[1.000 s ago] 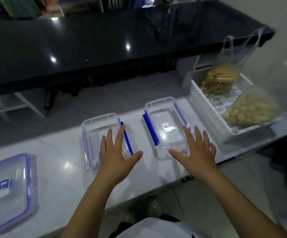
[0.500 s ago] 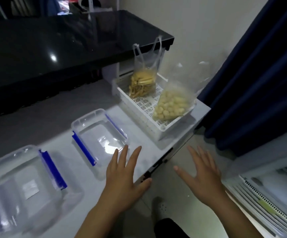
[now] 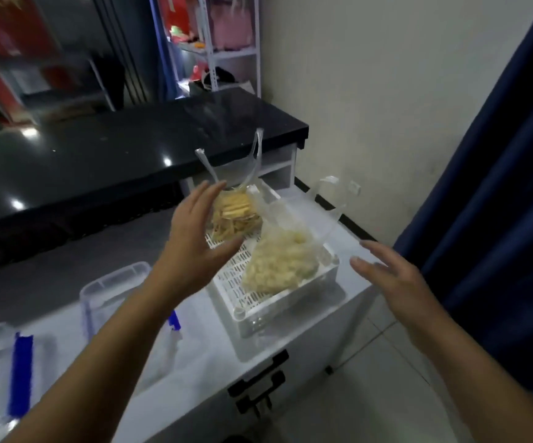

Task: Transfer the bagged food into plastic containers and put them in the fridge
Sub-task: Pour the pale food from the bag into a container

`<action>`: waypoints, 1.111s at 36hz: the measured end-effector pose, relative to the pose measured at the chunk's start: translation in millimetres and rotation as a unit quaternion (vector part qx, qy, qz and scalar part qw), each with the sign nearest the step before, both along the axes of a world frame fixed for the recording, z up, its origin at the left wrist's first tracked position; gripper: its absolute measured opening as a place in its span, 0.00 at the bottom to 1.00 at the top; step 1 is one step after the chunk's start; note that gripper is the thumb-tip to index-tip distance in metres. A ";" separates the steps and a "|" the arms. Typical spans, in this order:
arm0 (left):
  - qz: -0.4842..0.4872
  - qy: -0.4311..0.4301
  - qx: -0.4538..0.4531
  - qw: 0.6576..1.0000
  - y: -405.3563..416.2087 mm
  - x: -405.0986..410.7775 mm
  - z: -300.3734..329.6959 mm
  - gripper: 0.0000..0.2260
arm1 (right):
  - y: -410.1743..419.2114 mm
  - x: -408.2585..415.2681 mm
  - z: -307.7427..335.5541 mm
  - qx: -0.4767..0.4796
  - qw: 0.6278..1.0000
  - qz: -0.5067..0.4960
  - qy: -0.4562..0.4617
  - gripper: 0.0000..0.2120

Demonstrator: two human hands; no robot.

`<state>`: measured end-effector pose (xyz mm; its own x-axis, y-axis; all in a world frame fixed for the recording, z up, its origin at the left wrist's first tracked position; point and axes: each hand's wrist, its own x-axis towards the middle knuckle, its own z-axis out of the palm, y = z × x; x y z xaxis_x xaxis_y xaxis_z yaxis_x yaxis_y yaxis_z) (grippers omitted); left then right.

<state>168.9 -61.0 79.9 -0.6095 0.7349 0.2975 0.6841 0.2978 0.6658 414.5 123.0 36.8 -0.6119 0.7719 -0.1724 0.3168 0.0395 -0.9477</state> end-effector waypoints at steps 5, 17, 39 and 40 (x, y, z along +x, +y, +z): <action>-0.009 0.049 -0.069 0.996 37.4 -21.6 23.7 0.42 | 56.7 -50.0 25.3 -0.013 0.998 -0.030 0.046 0.23; -0.095 0.070 -0.124 0.985 124.8 -51.7 29.9 0.45 | 73.9 -113.2 48.6 -0.028 0.995 -0.037 0.094 0.02; -0.263 0.177 -0.028 0.948 201.4 -45.4 28.5 0.09 | 46.5 -68.8 -17.9 -0.142 0.987 -0.052 0.052 0.09; -0.273 0.176 -0.042 0.945 200.3 -45.2 33.9 0.09 | 45.7 -66.4 -22.3 -0.150 0.986 -0.052 0.045 0.09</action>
